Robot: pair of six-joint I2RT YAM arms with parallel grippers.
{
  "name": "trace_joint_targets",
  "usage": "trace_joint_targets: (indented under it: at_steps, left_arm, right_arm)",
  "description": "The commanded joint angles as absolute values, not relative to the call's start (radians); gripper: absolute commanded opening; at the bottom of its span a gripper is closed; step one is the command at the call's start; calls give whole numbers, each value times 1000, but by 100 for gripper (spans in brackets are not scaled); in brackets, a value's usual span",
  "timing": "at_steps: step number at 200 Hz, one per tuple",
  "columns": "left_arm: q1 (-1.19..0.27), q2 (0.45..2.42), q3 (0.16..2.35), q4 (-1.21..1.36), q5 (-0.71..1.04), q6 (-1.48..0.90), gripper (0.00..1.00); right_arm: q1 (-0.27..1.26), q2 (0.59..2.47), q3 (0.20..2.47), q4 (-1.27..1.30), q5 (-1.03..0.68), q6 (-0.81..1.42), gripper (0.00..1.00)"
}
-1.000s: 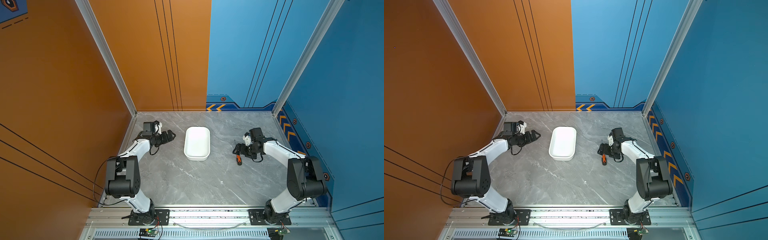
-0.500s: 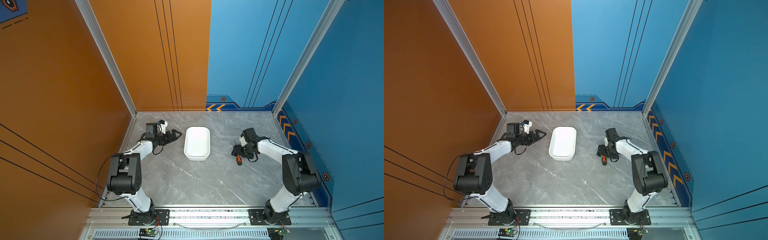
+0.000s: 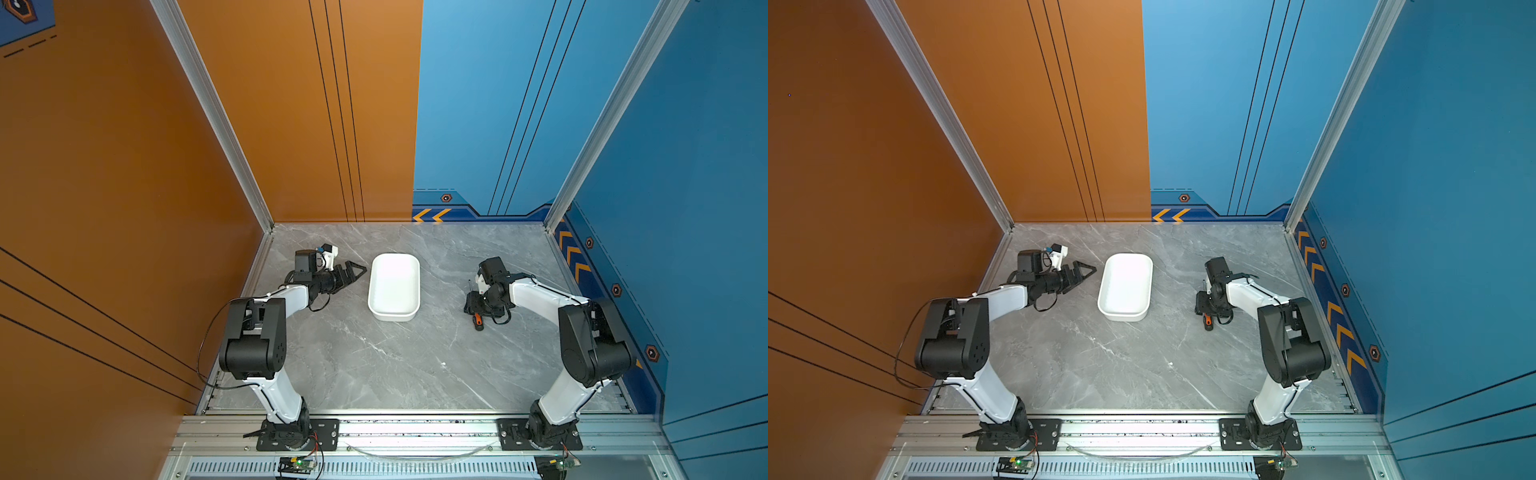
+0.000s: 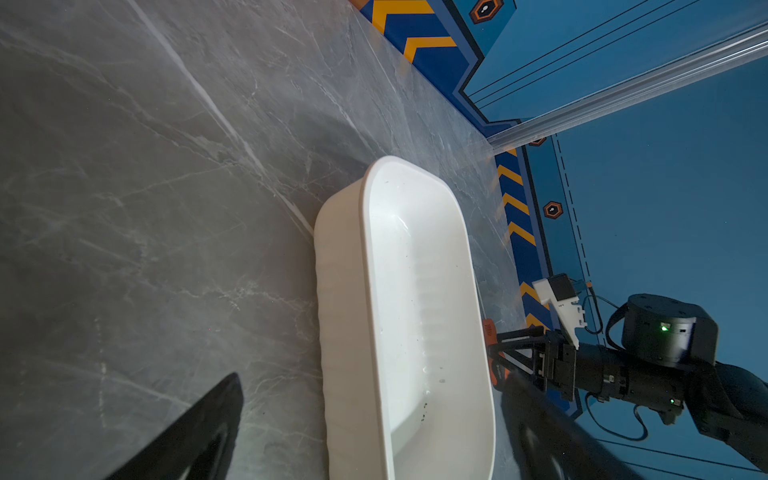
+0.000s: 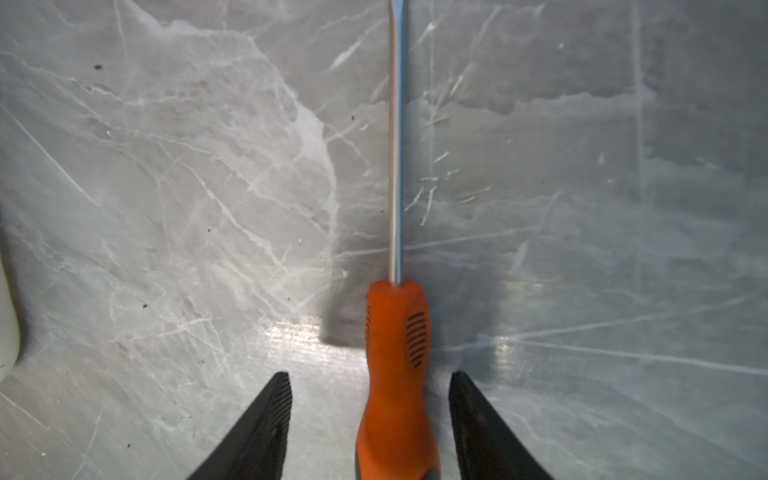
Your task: Put the screwdriver in the bin
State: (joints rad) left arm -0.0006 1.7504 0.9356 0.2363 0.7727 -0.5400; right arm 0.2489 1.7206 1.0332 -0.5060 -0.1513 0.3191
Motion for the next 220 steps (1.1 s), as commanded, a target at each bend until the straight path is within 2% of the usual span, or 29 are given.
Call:
trace_joint_targets:
  at_steps: [1,57,142,220]
  left_arm:
    - [-16,1761,921,268,804,-549,98]
    - [-46,1767,877,325,821,-561,98]
    - [-77,1880,858,598,882,-721,98]
    - [-136,1928,902,603,870,-733,98]
  right_arm:
    - [258,1715,1027,-550,-117,325,55]
    - [266,1675,992,-569,-90,319,53]
    - [261,1666,974,-575,-82,313,52]
    - [244,1662,960,-575,-84,310,50]
